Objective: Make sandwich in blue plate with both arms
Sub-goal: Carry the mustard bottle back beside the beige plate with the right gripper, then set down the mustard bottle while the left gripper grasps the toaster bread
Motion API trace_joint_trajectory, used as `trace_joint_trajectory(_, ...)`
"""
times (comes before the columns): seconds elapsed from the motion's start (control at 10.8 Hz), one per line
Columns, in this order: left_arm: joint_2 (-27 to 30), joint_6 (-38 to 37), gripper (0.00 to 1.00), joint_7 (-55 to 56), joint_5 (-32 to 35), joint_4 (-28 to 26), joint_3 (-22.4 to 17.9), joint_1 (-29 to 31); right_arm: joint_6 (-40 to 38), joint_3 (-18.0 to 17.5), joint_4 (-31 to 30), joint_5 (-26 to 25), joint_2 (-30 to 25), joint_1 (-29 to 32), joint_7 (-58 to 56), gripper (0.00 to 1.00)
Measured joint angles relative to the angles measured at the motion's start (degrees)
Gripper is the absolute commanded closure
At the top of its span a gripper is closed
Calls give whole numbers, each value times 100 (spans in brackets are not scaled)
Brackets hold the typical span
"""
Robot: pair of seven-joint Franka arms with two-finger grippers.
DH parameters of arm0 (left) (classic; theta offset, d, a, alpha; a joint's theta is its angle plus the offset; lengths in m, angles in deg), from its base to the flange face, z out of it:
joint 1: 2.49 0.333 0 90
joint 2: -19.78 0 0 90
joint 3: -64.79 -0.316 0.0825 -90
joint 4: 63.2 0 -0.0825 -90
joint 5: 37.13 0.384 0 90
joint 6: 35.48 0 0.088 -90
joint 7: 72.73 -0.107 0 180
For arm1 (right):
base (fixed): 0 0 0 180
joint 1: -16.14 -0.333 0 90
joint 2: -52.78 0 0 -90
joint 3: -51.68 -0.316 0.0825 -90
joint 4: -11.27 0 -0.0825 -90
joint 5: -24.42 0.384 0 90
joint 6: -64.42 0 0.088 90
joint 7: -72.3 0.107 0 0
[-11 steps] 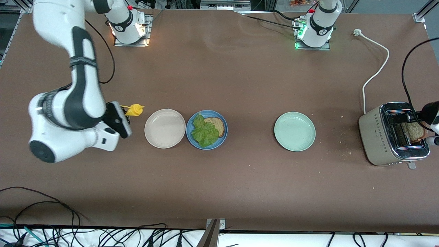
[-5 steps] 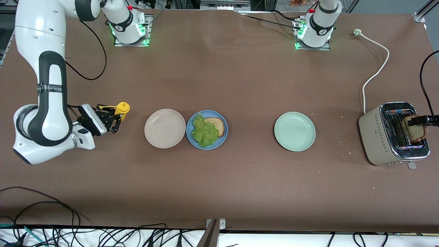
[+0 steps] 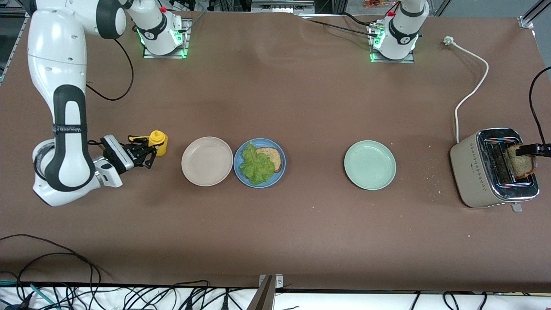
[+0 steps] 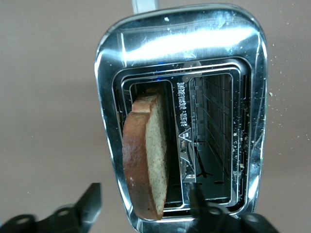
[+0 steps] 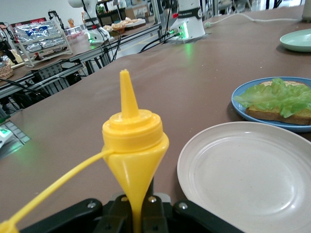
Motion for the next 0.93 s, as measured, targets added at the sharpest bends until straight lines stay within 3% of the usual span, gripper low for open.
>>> trace_joint_trajectory(0.09, -28, 1, 93, -37, 0, 7, 3, -3, 3, -2, -6, 146, 175, 68, -227, 100)
trace_joint_trajectory(0.19, -53, 1, 100, -68, 0, 12, 4, -4, 3, -4, -6, 282, 305, 119, -454, 100)
trace_joint_trajectory(0.46, -89, 5, 100, -101, 0, 46, 10, -9, -4, -10, -6, 642, 457, 228, -873, 100)
trace_joint_trajectory(0.74, -87, -116, 100, -442, 10, 491, 8, 1, -4, -29, -9, 912, 595, 302, -950, 96)
trace_joint_trajectory(0.84, -69, -310, 100, -653, 10, 660, -3, 25, -18, -30, -9, 1002, 663, 327, -962, 82)
trace_joint_trajectory(0.93, -23, -526, 100, -790, 10, 812, -4, 52, -60, -35, -9, 1099, 702, 364, -965, 32)
